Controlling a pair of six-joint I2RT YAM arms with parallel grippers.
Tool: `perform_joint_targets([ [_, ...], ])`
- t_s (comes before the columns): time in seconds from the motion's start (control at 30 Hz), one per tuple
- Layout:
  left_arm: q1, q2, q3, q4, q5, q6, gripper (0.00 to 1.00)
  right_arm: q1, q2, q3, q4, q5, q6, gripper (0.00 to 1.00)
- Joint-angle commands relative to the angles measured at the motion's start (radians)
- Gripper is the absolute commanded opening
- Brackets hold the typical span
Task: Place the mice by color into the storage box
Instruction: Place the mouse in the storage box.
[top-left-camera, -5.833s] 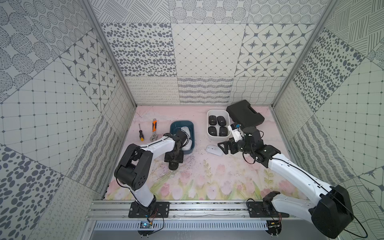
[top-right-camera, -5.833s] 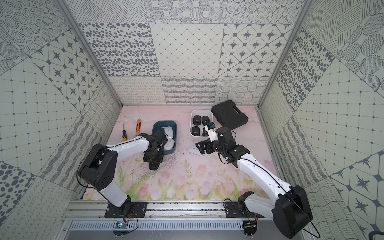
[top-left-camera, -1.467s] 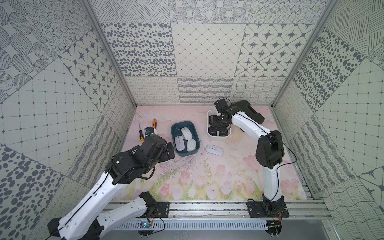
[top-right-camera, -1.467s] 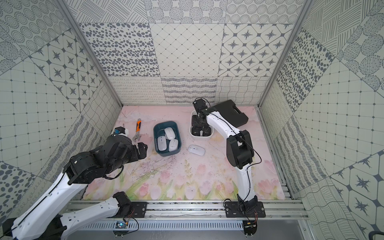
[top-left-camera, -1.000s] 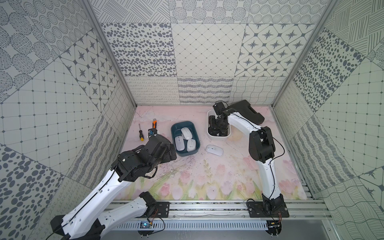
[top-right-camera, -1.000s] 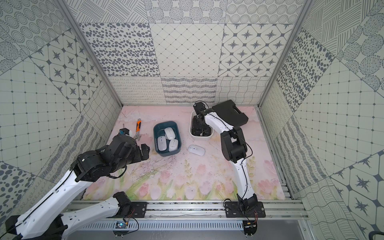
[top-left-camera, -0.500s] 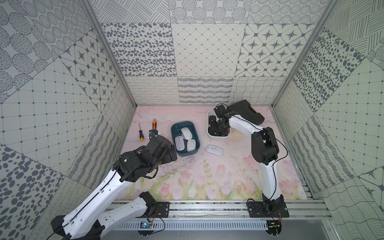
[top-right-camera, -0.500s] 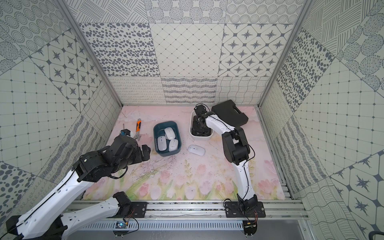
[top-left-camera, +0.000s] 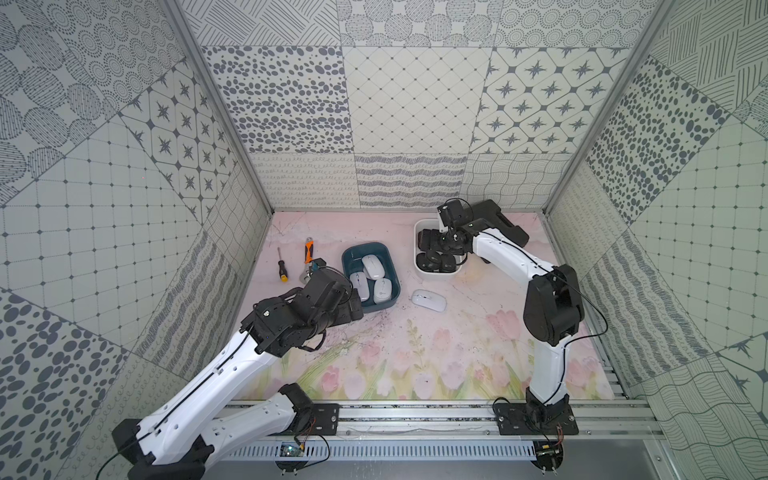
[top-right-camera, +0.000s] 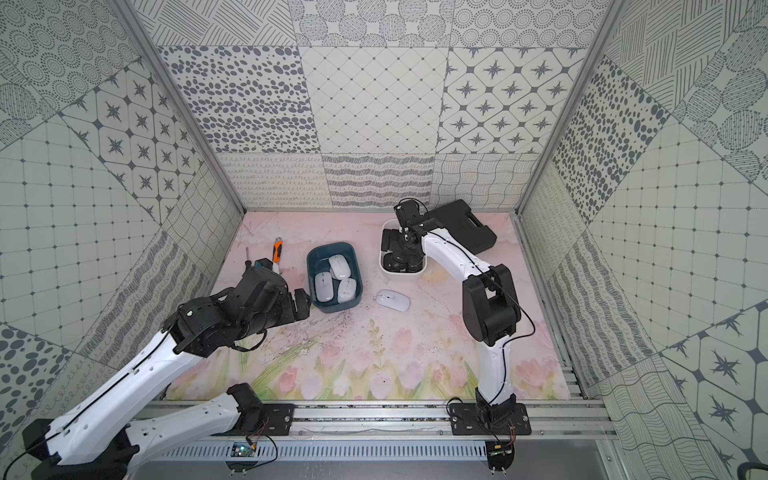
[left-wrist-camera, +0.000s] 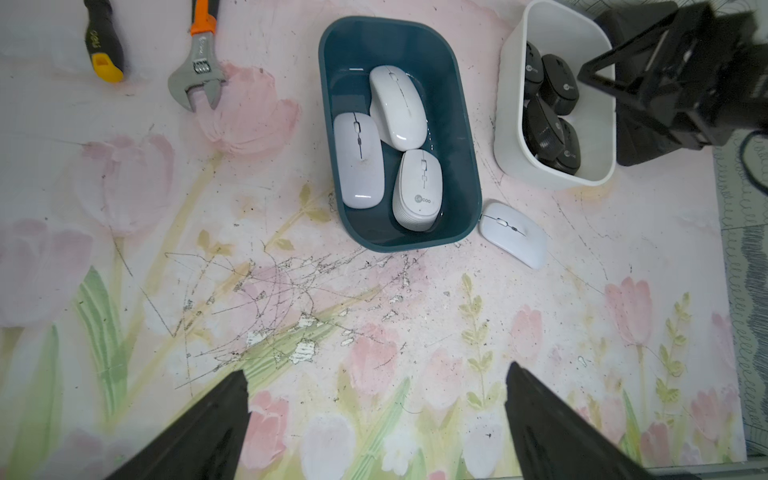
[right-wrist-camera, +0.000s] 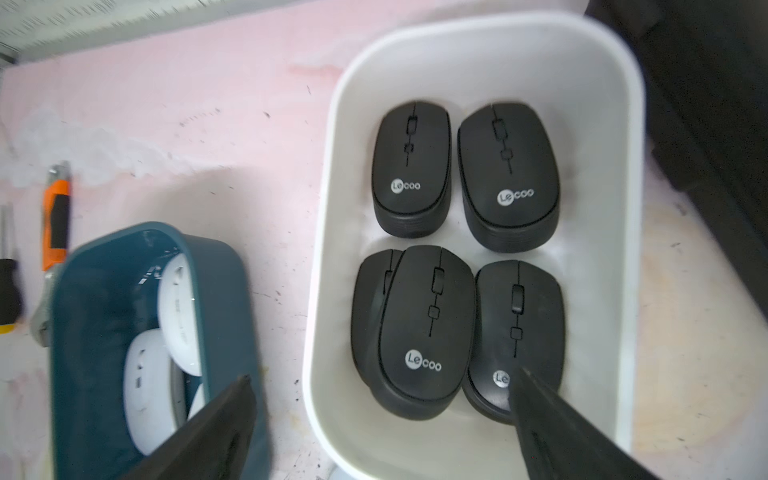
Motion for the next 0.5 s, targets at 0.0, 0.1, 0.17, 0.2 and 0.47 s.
perform_joint_targets([
  [0.0, -0.012, 0.046, -0.056, 0.174, 0.16, -0.132, 0.99, 0.005, -0.122, -0.053, 0.121, -0.025, -0.065, 0.99],
  [0.1, -0.069, 0.127, -0.052, 0.236, 0.19, -0.239, 0.99, -0.017, -0.228, -0.142, 0.116, -0.027, -0.101, 0.99],
  [0.17, -0.114, 0.199, -0.015, 0.238, 0.184, -0.303, 0.99, -0.047, -0.326, -0.216, 0.115, -0.038, -0.094, 0.99],
  [0.2, -0.139, 0.246, 0.009, 0.24, 0.185, -0.351, 0.99, -0.072, -0.382, -0.26, 0.111, -0.055, -0.082, 0.99],
  [0.47, -0.218, 0.466, -0.013, 0.497, 0.25, -0.792, 0.99, -0.162, -0.68, -0.443, 0.086, -0.13, -0.087, 0.99],
])
